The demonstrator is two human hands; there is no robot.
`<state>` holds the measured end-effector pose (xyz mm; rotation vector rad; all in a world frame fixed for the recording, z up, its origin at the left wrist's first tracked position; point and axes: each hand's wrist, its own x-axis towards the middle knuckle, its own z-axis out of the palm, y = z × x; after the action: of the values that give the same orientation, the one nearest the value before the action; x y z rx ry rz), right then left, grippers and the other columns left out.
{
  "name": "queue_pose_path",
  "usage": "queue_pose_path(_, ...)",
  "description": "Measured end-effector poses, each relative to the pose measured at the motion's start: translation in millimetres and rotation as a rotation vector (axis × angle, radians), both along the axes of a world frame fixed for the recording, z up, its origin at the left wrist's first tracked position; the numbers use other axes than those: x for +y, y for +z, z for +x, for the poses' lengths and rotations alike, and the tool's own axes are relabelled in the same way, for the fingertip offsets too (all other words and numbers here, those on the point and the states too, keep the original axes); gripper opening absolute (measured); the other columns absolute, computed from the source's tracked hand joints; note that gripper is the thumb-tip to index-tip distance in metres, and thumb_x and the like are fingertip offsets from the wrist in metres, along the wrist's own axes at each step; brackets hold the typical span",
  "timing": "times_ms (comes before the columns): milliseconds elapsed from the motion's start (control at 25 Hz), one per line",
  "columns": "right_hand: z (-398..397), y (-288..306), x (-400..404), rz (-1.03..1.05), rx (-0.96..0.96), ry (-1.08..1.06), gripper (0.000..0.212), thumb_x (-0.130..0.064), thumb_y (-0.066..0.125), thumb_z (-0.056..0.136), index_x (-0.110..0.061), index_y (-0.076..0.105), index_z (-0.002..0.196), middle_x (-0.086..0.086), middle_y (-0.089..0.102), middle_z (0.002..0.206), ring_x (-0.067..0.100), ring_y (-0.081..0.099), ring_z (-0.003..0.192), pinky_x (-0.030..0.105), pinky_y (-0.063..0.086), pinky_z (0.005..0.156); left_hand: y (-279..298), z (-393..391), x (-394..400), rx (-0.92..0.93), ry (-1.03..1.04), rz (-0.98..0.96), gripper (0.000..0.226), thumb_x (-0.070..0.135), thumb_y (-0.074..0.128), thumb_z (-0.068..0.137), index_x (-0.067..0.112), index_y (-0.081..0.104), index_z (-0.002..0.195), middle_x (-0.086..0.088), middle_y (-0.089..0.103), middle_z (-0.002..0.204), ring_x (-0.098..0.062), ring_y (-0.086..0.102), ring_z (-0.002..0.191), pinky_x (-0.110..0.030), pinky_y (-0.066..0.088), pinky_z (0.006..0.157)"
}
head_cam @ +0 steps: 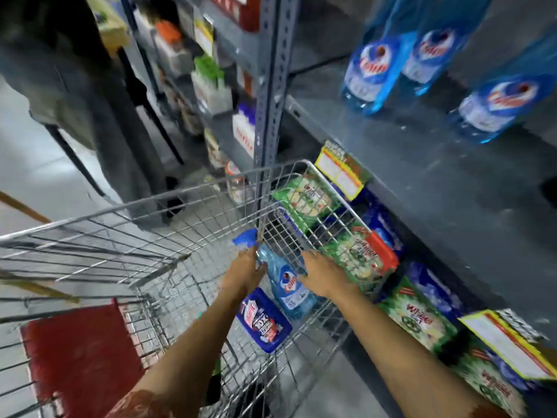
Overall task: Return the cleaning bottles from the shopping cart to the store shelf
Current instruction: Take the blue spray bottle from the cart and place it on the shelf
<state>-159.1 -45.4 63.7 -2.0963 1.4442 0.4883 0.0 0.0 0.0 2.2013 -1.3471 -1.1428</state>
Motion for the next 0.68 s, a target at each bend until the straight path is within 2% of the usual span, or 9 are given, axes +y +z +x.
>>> queue_pose_path(120, 7.9, -46.2, -19.9, 0.155, 0.098, -0.093, 0.053, -0.024, 0.057, 0.089, -0.003, 0.038, 0.134, 0.021, 0.047, 0.137, 0.035, 0.05, 0.121, 0.042, 0.045, 0.096, -38.9, -4.8, -13.9, 0.176, 0.278, 0.185, 0.055, 0.034, 0.06, 0.083, 0.003, 0.048, 0.126, -0.021, 0.059, 0.126, -0.032, 0.056, 0.115, -0.03, 0.042, 0.089)
queue_pose_path(240, 10.0, -91.9, -36.2, 0.302, 0.209, -0.151, 0.045, -0.025, 0.06, 0.087, 0.001, 0.05, 0.123, 0.02, 0.057, 0.128, 0.032, 0.056, 0.114, 0.035, 0.048, 0.09, -71.7, -15.8, -30.1, 0.412, 0.474, 0.375, 0.052, 0.034, 0.058, 0.085, -0.003, 0.052, 0.121, -0.021, 0.059, 0.126, -0.032, 0.056, 0.116, -0.029, 0.044, 0.086)
queue_pose_path(360, 7.4, -127.4, -43.3, 0.389, 0.246, -0.163, 0.046, -0.024, 0.06, 0.087, 0.001, 0.049, 0.124, 0.02, 0.055, 0.131, 0.031, 0.054, 0.118, 0.034, 0.046, 0.094, -98.5, -20.8, -45.4, 0.566, 0.613, 0.382, 0.046, 0.027, 0.054, 0.089, -0.009, 0.055, 0.117, -0.028, 0.059, 0.123, -0.038, 0.059, 0.11, -0.037, 0.047, 0.084)
queue_pose_path(480, 2.1, -147.4, -40.8, 0.438, 0.226, -0.209, 0.052, -0.025, 0.06, 0.088, 0.001, 0.041, 0.129, 0.02, 0.049, 0.137, 0.032, 0.049, 0.123, 0.033, 0.042, 0.097, -109.3, -24.7, -54.9, 0.701, 0.763, 0.419, 0.045, 0.028, 0.054, 0.089, -0.007, 0.052, 0.118, -0.025, 0.06, 0.122, -0.034, 0.06, 0.099, -0.042, 0.047, 0.081)
queue_pose_path(600, -1.2, -156.1, -36.0, 0.453, 0.209, -0.256, 0.045, -0.022, 0.06, 0.088, 0.002, 0.046, 0.124, 0.021, 0.053, 0.131, 0.032, 0.053, 0.117, 0.033, 0.044, 0.094, -109.7, -25.7, -60.8, 0.733, 0.785, 0.447, 0.043, 0.029, 0.052, 0.09, -0.003, 0.05, 0.117, -0.023, 0.06, 0.122, -0.034, 0.059, 0.098, -0.04, 0.047, 0.076)
queue_pose_path(680, 0.3, -154.9, -35.4, 0.466, 0.2, -0.259, 0.042, -0.021, 0.06, 0.088, 0.003, 0.049, 0.12, 0.022, 0.056, 0.127, 0.031, 0.055, 0.115, 0.034, 0.044, 0.094, -105.6, -23.1, -60.0, 0.73, 0.797, 0.439, 0.045, 0.031, 0.05, 0.091, -0.003, 0.048, 0.12, -0.023, 0.059, 0.123, -0.036, 0.06, 0.104, -0.043, 0.049, 0.078)
